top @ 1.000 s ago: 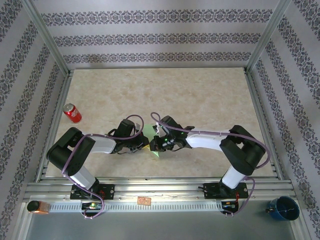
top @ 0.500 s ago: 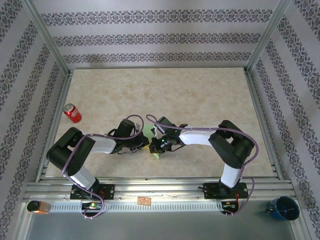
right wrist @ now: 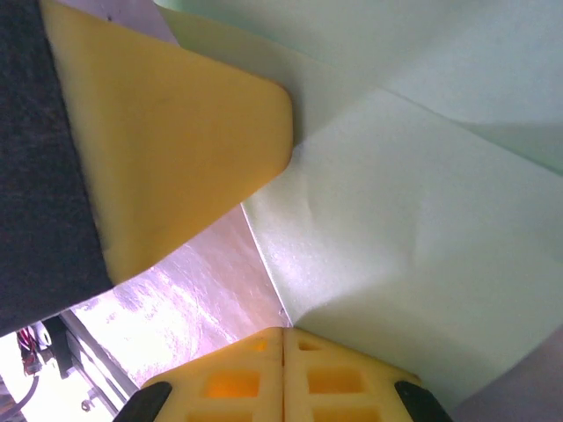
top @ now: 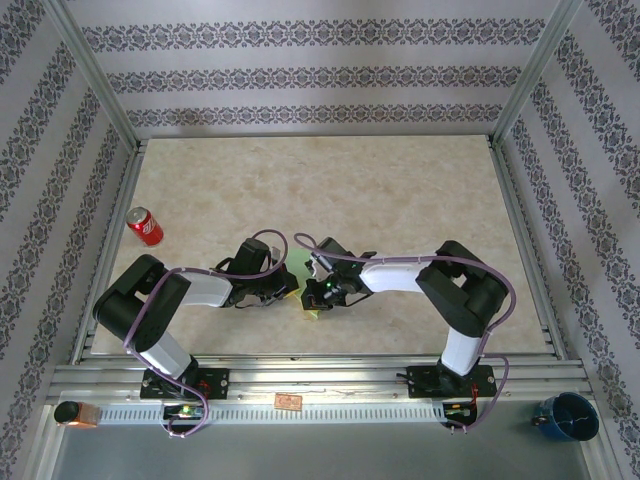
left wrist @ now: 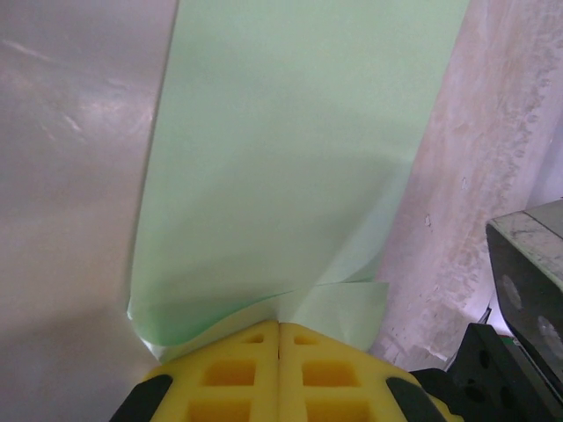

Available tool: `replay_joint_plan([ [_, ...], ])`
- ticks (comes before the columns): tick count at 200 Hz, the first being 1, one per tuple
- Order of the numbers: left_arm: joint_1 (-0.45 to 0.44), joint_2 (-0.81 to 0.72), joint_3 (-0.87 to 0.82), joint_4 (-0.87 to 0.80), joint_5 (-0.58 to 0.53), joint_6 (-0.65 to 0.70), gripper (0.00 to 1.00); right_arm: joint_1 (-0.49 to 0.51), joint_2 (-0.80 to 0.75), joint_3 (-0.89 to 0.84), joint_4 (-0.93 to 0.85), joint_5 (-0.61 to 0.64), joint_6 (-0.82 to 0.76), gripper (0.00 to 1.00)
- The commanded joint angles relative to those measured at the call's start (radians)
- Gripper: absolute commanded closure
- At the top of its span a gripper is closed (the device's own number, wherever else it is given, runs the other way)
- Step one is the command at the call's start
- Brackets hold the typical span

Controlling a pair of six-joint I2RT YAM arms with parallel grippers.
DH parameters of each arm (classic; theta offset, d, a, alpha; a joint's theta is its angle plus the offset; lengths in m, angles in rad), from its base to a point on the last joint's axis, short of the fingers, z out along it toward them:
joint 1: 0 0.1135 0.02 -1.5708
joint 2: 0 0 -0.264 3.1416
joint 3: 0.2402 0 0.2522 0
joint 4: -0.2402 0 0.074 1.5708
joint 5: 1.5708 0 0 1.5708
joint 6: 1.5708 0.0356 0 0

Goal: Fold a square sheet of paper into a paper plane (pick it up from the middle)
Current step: Third fold the triangle at the center of the table.

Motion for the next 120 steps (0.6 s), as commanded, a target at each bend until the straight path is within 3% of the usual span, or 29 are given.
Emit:
replay_joint_plan([
  [1,-0.008,0.014,-0.025,-0.033,-0.044,0.021,1.0,0.018,-0.006,-0.05,-0.017,0.004,0.008,0.91],
  [120,-0.008,0.037,-0.035,-0.023,-0.054,0.016,1.0,0.026,-0.131,-0.233,0.116,-0.028,0.077,0.87],
])
